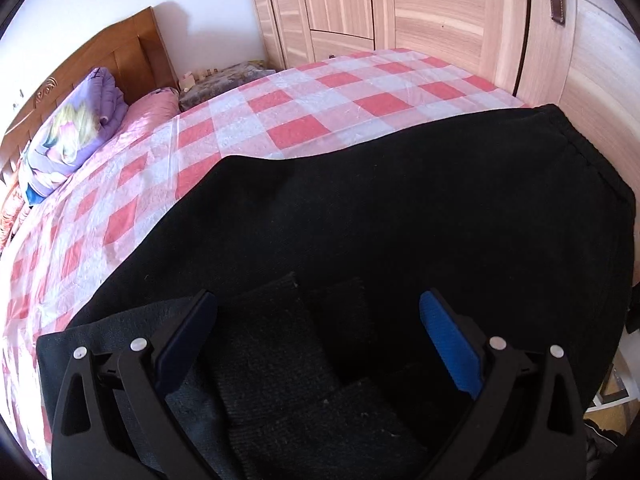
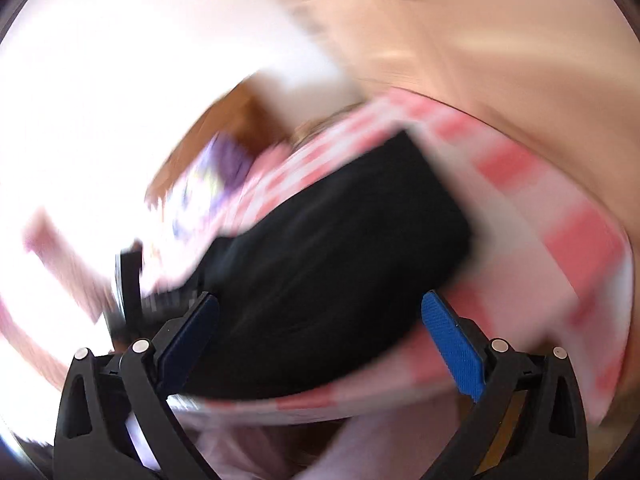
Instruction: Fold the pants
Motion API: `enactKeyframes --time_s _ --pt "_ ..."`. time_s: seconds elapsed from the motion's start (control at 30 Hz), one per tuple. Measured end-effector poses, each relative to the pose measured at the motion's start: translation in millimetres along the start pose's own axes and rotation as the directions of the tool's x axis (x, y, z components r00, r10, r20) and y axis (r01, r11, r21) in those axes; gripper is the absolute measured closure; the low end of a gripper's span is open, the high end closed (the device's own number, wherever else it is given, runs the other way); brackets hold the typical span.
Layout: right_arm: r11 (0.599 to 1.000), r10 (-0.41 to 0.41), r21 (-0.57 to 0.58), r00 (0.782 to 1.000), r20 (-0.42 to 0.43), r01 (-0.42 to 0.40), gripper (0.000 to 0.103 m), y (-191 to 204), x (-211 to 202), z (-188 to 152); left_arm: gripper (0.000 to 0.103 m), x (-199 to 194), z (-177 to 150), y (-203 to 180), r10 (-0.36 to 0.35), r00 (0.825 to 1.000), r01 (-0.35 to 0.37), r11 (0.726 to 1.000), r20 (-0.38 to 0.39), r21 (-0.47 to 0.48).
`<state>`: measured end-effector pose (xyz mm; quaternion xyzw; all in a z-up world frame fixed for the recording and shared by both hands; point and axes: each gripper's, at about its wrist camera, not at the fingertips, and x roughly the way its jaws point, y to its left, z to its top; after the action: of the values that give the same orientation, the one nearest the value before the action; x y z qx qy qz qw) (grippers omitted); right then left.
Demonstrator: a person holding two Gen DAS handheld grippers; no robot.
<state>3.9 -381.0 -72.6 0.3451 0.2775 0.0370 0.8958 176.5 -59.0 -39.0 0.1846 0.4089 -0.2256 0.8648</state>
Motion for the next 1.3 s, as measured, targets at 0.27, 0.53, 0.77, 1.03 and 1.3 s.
enactKeyframes --time_s 0.27,0.53,0.77,1.03,1.3 --pt "0.999 -0.044 -0.008 0.992 -0.119 0.043 0.005 2 24 5 0.002 2 -1 -2 0.027 1.000 -0.027 0.999 -0.016 0.019" --pt "0.989 0.042 0.149 0.970 -0.238 -0.006 0.004 3 38 -3 0.002 -3 -3 4 -0.025 1.000 0.025 0.999 0.015 -0.022" --pt "0.980 -0.043 0.180 0.972 -0.232 0.086 0.004 14 65 14 0.002 -6 -4 10 -0.068 0.997 0.071 0.996 0.044 -0.061" --pt "0.972 -0.146 0.161 0.974 -0.171 0.174 0.053 14 58 -1 0.002 -10 -6 14 -0.096 0.993 0.101 0.992 0.065 -0.079" --pt "0.993 -0.103 0.065 0.991 0.086 0.098 0.077 10 31 -33 0.002 -22 10 7 -0.140 0.990 0.141 0.986 0.020 -0.085"
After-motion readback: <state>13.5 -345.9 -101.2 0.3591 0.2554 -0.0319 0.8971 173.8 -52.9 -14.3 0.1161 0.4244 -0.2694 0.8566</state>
